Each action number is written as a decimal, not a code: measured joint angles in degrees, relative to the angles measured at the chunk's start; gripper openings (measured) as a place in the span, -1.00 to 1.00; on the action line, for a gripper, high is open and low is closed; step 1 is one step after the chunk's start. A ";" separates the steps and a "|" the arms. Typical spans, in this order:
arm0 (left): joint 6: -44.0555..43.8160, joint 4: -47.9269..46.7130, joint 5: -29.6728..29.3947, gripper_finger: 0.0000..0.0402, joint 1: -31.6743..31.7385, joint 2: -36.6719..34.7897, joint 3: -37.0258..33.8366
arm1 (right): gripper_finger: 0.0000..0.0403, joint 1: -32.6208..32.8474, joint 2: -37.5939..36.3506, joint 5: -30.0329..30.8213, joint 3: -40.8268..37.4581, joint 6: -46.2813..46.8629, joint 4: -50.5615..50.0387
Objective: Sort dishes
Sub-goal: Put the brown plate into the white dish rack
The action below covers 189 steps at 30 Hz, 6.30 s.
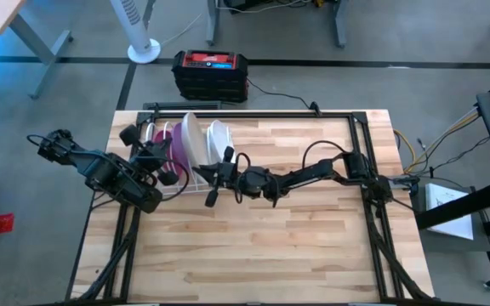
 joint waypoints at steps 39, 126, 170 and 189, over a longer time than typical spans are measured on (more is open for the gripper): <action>-1.07 0.06 1.31 -1.00 -0.01 0.03 0.00 | -0.59 -1.33 0.02 2.50 -0.55 15.50 -9.65; -4.08 1.09 9.60 -1.00 -0.02 0.04 -1.38 | 0.71 -1.82 -12.78 -9.96 4.01 13.20 -55.33; -5.55 1.74 9.66 -1.00 -0.01 -0.13 -7.50 | 0.71 0.04 4.19 -3.57 2.48 10.07 -34.87; -5.55 1.79 9.73 -1.00 -0.02 -0.13 -7.50 | 0.71 -2.00 6.69 -8.45 6.08 21.07 -24.20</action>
